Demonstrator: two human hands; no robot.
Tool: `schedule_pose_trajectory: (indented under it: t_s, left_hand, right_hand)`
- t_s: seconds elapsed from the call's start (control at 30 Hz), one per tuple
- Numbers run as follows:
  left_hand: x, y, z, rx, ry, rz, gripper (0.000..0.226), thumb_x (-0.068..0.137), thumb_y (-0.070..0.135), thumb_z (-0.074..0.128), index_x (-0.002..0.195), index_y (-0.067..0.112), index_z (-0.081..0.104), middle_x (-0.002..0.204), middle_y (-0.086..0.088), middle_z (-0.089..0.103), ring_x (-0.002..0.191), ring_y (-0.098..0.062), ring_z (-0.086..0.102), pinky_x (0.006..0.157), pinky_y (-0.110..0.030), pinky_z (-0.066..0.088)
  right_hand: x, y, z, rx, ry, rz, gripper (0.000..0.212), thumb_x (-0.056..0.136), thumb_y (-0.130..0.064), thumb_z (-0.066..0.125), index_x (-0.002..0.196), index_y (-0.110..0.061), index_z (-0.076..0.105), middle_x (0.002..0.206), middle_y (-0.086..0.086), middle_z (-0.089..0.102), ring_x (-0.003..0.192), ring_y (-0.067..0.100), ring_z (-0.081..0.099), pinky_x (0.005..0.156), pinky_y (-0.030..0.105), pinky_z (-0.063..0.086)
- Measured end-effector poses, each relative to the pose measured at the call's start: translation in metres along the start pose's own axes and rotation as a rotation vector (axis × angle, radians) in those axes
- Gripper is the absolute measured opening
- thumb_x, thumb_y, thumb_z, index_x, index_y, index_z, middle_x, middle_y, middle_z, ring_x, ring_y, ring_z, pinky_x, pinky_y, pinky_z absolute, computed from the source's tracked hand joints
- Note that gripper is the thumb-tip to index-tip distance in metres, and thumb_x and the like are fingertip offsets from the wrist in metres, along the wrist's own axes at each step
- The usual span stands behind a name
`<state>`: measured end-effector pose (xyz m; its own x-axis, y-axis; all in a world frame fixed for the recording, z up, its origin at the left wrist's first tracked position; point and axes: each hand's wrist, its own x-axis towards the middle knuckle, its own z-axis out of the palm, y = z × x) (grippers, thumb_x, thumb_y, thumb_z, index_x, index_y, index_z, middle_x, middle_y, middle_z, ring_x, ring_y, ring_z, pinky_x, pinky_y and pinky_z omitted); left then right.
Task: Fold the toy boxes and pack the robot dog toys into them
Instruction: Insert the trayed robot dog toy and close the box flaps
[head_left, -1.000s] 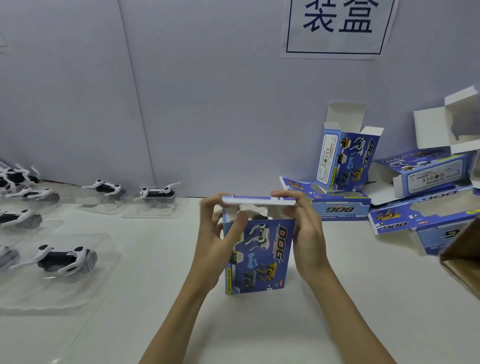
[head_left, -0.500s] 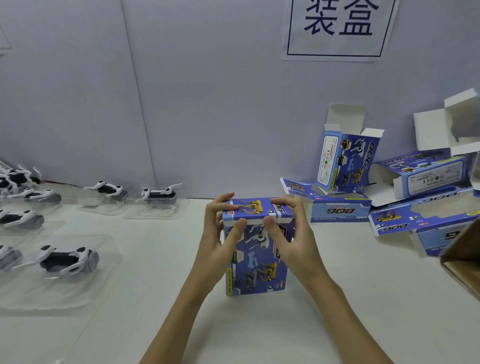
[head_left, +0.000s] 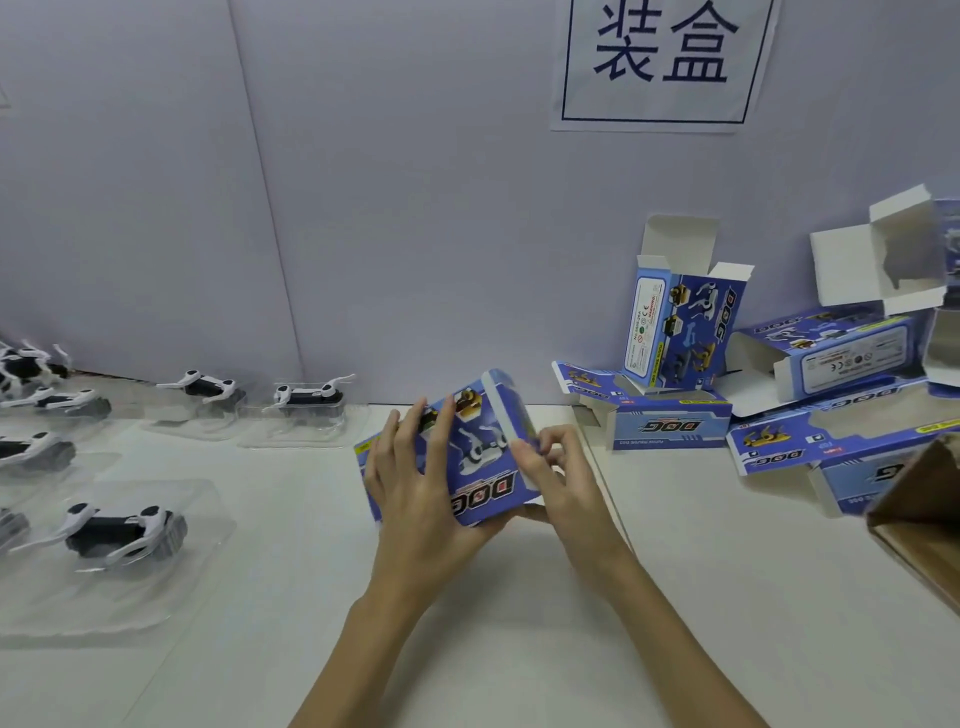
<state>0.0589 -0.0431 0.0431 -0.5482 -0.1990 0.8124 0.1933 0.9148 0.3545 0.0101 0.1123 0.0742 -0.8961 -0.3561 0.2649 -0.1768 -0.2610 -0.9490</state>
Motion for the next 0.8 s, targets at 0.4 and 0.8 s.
schedule_pose_trajectory:
  t_s: [0.4,0.8]
  left_hand:
    - [0.0,-0.017,-0.009,0.097,-0.111,0.12,0.106,0.073,0.08,0.065,0.16,0.033,0.029,0.16,-0.003,0.03,0.152,-0.031,0.026,0.12,-0.057,0.022]
    - [-0.002,-0.006,-0.012,0.14,-0.123,0.097,0.11,0.066,0.072,0.076,0.158,0.03,0.032,0.159,-0.009,0.031,0.15,-0.036,0.028,0.119,-0.056,0.021]
  right_hand:
    - [0.001,0.003,0.001,-0.009,-0.087,-0.075,0.055,0.101,-0.05,0.047,0.155,-0.049,0.035,0.135,-0.026,0.064,0.122,0.01,0.068,0.08,0.029,0.062]
    - [0.005,0.009,-0.002,-0.108,-0.02,-0.125,0.055,0.1,-0.041,0.05,0.154,-0.042,0.043,0.118,-0.012,0.075,0.107,0.02,0.075,0.073,0.035,0.066]
